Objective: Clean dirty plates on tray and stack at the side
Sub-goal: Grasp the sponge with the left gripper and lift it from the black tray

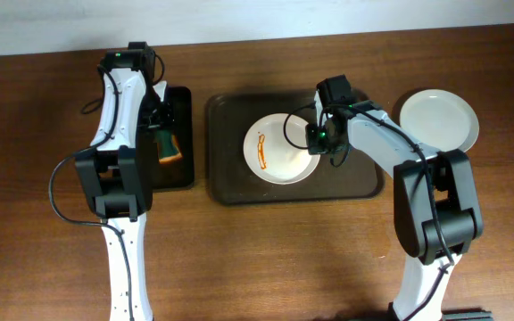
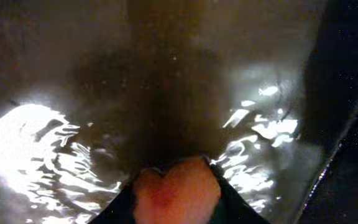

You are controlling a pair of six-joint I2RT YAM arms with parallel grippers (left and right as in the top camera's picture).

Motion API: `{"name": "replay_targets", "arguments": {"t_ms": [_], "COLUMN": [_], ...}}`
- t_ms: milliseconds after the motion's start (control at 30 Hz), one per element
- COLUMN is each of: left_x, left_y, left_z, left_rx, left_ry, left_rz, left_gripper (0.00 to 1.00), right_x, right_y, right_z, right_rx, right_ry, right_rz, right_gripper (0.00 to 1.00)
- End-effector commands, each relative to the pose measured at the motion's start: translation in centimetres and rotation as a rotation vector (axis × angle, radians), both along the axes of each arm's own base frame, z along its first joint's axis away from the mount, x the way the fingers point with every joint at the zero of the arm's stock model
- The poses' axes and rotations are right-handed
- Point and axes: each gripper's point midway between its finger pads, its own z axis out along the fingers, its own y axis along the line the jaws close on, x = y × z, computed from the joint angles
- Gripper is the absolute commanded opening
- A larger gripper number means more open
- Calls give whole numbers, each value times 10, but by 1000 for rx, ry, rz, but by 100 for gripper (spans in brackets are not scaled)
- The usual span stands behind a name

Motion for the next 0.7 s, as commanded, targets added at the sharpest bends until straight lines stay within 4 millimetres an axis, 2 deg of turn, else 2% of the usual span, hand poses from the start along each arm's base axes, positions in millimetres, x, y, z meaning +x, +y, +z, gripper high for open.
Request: {"name": "replay_targets", "arguments": {"t_ms": [0, 33, 67, 100, 167, 200, 267, 300, 333, 367, 433, 600, 633, 667], "left_x": [-2, -3, -6, -11, -24, -35, -40, -40, -40, -40, -39, -45, -45, -46], "left_y": [-1, -1, -1, -1, -1, -2, -8, -8, -8, -8, -7, -17, -17, -17], "left_z": [-18, -18, -18, -15, -2, 14, 16, 16, 16, 16, 14, -11, -11, -10], "left_rx": [-18, -18, -18, -17, -15, -18, -53, -53, -53, -53, -50, -48, -48, -47], "left_ry": [25, 26, 40, 62, 113, 153, 177, 177, 177, 177, 174, 226, 226, 229], "left_rz": [-11, -11, -11, -11, 5, 40, 44, 44, 44, 44, 43, 24, 24, 25], "left_gripper": [0, 0, 80, 100, 100, 100, 100, 85, 63, 60, 68, 62, 29, 6], "right_x": [-3, -3, -3, -3, -1, -1, -1, -2, -2, -2, -2, -3, -3, -3], "right_y": [-4, -4, -4, -4, -3, -2, -2, -2, -2, -1, -1, -1, -1, -1], "right_z": [-11, -11, -11, -11, -10, -10, -10, -10, -10, -10, -10, -10, -10, -10], "right_rx": [-34, -33, -30, -30, -25, -22, -22, -21, -21, -19, -19, -20, -20, -20], "right_ry": [19, 19, 19, 19, 13, 13, 13, 15, 16, 15, 15, 18, 18, 18], "right_rz": [8, 8, 9, 9, 10, 10, 10, 11, 11, 13, 13, 13, 13, 13], "right_gripper": [4, 4, 4, 4, 4, 4, 4, 4, 4, 4, 4, 4, 4, 4]}}
